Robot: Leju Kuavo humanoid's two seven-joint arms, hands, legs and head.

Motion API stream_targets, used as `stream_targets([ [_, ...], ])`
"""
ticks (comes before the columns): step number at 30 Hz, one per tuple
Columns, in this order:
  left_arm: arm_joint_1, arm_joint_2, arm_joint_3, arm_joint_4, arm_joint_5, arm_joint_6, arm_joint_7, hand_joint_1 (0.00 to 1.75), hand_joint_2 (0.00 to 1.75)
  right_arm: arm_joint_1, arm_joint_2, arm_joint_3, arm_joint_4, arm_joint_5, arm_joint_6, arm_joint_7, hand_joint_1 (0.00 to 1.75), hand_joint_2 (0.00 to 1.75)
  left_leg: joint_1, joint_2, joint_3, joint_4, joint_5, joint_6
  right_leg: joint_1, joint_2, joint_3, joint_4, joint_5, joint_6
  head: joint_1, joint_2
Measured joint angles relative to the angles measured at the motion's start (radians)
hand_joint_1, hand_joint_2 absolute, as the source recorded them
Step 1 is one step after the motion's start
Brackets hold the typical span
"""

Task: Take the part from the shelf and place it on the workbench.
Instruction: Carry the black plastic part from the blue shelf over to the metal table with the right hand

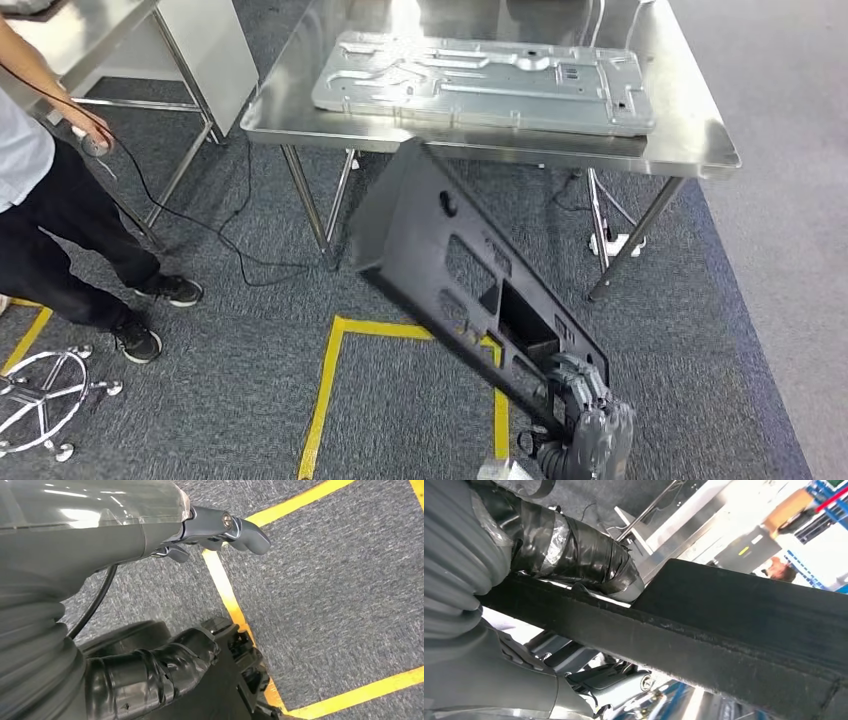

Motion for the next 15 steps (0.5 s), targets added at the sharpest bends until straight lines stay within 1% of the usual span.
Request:
stream_targets([
  [1, 0.0, 0.0, 0.0, 0.0, 0.0, 0.001, 0.0, 0.0, 1.75, -0.001, 0.001, 0.0, 0.0, -0.002, 0.0, 0.0, 1.75, 1.75, 0.001, -0.002, -0.017, 0.039, -0.018, -0.002, -0.001, 0.001, 0.008, -0.005, -0.002, -0.007, 0.0, 0.0],
  [2, 0.001, 0.0, 0.0, 0.0, 0.0, 0.001, 0.0, 0.0, 1.75, -0.002, 0.002, 0.0, 0.0, -0.004, 0.0, 0.0, 1.75, 1.75, 0.001, -0.005, -0.048, 0.098, -0.042, -0.003, 0.0, 0.0, 0.015, -0.008, -0.006, -0.013, 0.0, 0.0],
  [3, 0.002, 0.0, 0.0, 0.0, -0.001, 0.001, 0.0, 0.0, 1.75, -0.002, 0.003, 0.0, 0.0, -0.006, 0.0, 0.001, 1.75, 1.75, 0.001, -0.006, -0.091, 0.169, -0.066, -0.003, 0.003, 0.001, 0.02, -0.008, -0.011, -0.019, -0.001, 0.0],
  [4, 0.003, 0.0, 0.0, 0.0, -0.001, 0.001, 0.0, 0.0, 1.75, -0.002, 0.003, 0.0, 0.0, -0.008, 0.0, 0.001, 1.75, 1.75, 0.001, -0.006, -0.132, 0.23, -0.078, -0.004, 0.006, 0.002, 0.025, -0.008, -0.016, -0.023, -0.001, 0.0],
  [5, 0.005, 0.0, 0.0, 0.0, -0.001, 0.001, 0.0, 0.0, 1.75, -0.002, 0.003, 0.0, 0.0, -0.011, 0.0, 0.002, 1.75, 1.75, 0.001, -0.006, -0.162, 0.264, -0.074, -0.004, 0.008, 0.005, 0.032, -0.007, -0.022, -0.025, -0.001, 0.0],
  [6, 0.007, 0.0, 0.0, 0.0, -0.001, 0.001, 0.0, 0.0, 1.75, -0.002, 0.003, 0.0, 0.0, -0.013, 0.0, 0.002, 1.75, 1.75, 0.0, -0.007, -0.174, 0.261, -0.05, -0.002, 0.01, 0.009, 0.041, -0.007, -0.029, -0.025, -0.001, 0.0],
  [7, 0.008, 0.001, 0.0, 0.0, -0.001, 0.001, 0.0, 0.0, 1.75, -0.002, 0.003, 0.0, 0.0, -0.015, 0.0, 0.003, 1.75, 1.75, 0.0, -0.007, -0.168, 0.221, -0.008, 0.002, 0.012, 0.012, 0.051, -0.007, -0.037, -0.025, -0.001, 0.0],
  [8, 0.009, 0.001, 0.0, 0.0, -0.001, 0.001, 0.0, 0.0, 1.75, -0.003, 0.003, 0.0, 0.0, -0.018, 0.0, 0.003, 1.75, 1.75, -0.001, -0.008, -0.15, 0.158, 0.039, 0.008, 0.013, 0.014, 0.061, -0.007, -0.045, -0.024, 0.0, 0.0],
  [9, 0.009, 0.002, 0.0, 0.0, -0.001, 0.001, 0.0, 0.0, 1.75, -0.003, 0.003, 0.0, 0.001, -0.02, 0.0, 0.003, 1.75, 1.75, -0.004, -0.009, -0.129, 0.099, 0.073, 0.015, 0.016, 0.016, 0.068, -0.005, -0.054, -0.02, 0.0, 0.0],
  [10, 0.008, 0.003, 0.0, 0.0, -0.002, 0.001, 0.0, 0.0, 1.75, -0.004, 0.003, 0.0, 0.001, -0.023, 0.0, 0.003, 1.75, 1.75, -0.007, -0.011, -0.111, 0.053, 0.09, 0.021, 0.017, 0.017, 0.071, -0.005, -0.061, -0.016, 0.0, 0.0],
  [11, 0.007, 0.004, 0.0, 0.0, -0.003, 0.001, 0.0, 0.0, 1.75, -0.005, 0.003, 0.0, 0.001, -0.024, 0.0, 0.002, 1.75, 1.75, -0.011, -0.012, -0.1, 0.024, 0.093, 0.026, 0.017, 0.018, 0.075, -0.005, -0.065, -0.01, 0.0, 0.0],
  [12, 0.006, 0.005, 0.0, 0.0, -0.004, 0.001, 0.0, 0.0, 1.75, -0.006, 0.003, 0.0, 0.001, -0.025, 0.0, 0.001, 1.75, 1.75, -0.013, -0.013, -0.094, 0.013, 0.086, 0.031, 0.017, 0.019, 0.078, -0.004, -0.064, -0.004, 0.0, 0.0],
  [14, 0.007, 0.006, 0.001, 0.0, -0.005, 0.001, 0.0, 0.0, 1.75, -0.006, 0.003, 0.0, -0.001, -0.026, 0.0, -0.004, 1.75, 1.75, -0.012, -0.014, -0.078, -0.006, 0.083, 0.041, 0.014, 0.018, 0.086, 0.001, -0.062, 0.006, 0.0, 0.0],
  [15, 0.007, 0.006, 0.001, 0.0, -0.007, 0.001, 0.0, 0.0, 1.75, -0.008, 0.003, 0.0, -0.004, -0.025, 0.0, -0.007, 1.75, 1.75, -0.009, -0.014, -0.067, -0.014, 0.082, 0.047, 0.013, 0.016, 0.08, 0.019, -0.066, 0.01, 0.001, 0.0],
])
